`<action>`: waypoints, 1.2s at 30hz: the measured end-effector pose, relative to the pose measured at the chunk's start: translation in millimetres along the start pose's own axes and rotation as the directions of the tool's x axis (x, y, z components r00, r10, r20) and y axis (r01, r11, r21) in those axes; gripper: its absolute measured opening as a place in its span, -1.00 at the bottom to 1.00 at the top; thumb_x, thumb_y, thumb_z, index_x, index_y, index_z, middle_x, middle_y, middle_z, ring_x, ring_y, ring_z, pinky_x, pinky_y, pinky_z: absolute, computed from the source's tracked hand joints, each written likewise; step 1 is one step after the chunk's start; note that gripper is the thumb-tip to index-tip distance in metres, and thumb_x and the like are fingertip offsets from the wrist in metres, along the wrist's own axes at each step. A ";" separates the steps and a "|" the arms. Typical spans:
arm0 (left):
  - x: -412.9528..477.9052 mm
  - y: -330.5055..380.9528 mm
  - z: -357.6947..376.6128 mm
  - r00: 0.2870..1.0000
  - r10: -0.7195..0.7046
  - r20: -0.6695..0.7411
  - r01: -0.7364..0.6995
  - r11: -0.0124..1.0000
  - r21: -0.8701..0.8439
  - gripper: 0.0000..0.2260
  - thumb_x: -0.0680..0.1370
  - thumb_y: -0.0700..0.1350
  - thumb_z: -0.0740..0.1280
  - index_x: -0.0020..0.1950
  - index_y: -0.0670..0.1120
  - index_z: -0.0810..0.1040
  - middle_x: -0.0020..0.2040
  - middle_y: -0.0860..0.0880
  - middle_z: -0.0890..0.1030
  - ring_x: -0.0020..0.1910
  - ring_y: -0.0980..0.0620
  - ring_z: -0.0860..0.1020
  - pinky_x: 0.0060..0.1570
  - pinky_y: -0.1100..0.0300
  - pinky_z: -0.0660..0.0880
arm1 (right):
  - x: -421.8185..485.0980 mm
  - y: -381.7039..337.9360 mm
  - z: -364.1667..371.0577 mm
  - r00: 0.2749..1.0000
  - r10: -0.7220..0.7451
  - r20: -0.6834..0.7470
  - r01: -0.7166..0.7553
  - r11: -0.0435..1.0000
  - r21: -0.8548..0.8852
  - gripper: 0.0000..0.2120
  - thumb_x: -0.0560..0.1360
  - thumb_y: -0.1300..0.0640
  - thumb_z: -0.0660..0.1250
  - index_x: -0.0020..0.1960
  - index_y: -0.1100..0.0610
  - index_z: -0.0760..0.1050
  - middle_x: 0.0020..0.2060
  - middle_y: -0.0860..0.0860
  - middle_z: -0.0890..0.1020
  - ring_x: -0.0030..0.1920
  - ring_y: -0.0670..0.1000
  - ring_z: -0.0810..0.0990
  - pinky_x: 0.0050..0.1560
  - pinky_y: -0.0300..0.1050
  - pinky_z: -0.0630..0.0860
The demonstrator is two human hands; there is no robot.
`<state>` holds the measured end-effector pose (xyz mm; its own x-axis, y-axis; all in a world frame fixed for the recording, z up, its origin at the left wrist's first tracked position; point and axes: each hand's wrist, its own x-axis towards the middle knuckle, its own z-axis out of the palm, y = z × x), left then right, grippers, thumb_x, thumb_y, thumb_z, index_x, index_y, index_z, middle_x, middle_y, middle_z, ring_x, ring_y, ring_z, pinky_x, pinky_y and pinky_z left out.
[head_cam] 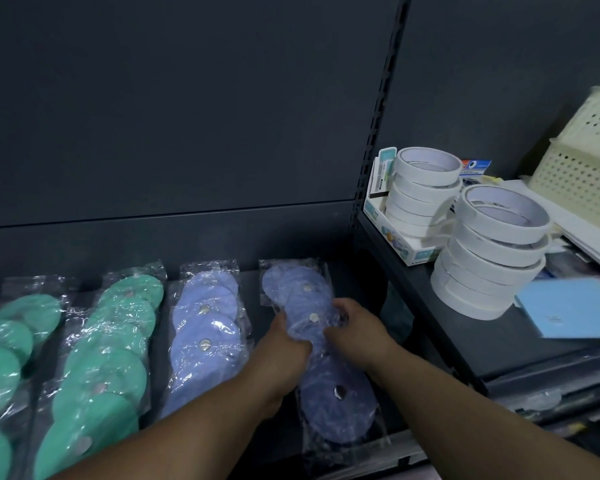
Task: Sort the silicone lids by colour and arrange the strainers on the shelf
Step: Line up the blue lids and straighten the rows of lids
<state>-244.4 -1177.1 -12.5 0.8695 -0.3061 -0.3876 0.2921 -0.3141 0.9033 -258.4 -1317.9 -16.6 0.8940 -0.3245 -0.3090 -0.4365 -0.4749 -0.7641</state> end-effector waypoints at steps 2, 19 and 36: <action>2.4 -1.2 -3.5 1.000 0.014 0.006 -0.014 1.000 0.020 -0.60 0.38 -0.16 0.30 0.21 0.02 0.46 -0.06 0.01 0.66 -0.10 0.03 0.65 -0.04 0.05 0.61 | 1.4 0.4 -1.2 0.999 0.017 -0.047 -0.016 0.999 0.031 -0.60 0.45 0.10 0.34 0.27 0.05 0.43 0.06 -0.02 0.59 0.03 -0.03 0.57 0.09 -0.13 0.52; 87.4 24.1 -16.3 0.994 -0.061 -0.092 0.046 0.987 -0.156 -0.53 0.25 -0.20 0.21 0.16 -0.07 0.52 -0.02 -0.12 0.66 -0.03 -0.15 0.64 0.04 -0.11 0.58 | 60.9 -21.1 6.1 0.995 0.077 -0.066 -0.065 0.982 0.175 -0.60 0.51 0.16 0.24 0.35 0.08 0.37 0.04 0.00 0.56 -0.01 0.01 0.57 -0.04 -0.17 0.50; 84.7 14.2 -15.3 1.000 -0.022 0.008 0.021 0.999 0.043 -0.51 0.46 -0.18 0.27 0.39 0.02 0.33 0.14 -0.03 0.61 0.00 0.00 0.63 0.07 0.00 0.59 | 52.5 -19.0 12.6 0.992 0.013 -0.129 -0.007 0.999 0.051 -0.65 0.49 0.19 0.24 0.26 0.13 0.44 0.12 0.07 0.56 0.04 0.03 0.56 0.06 -0.11 0.54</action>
<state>-160.6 -1193.7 -29.6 0.8598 -0.3064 -0.4085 0.2933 -0.3586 0.8862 -201.9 -1315.5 -25.4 0.8677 -0.4334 -0.2434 -0.4366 -0.4303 -0.7901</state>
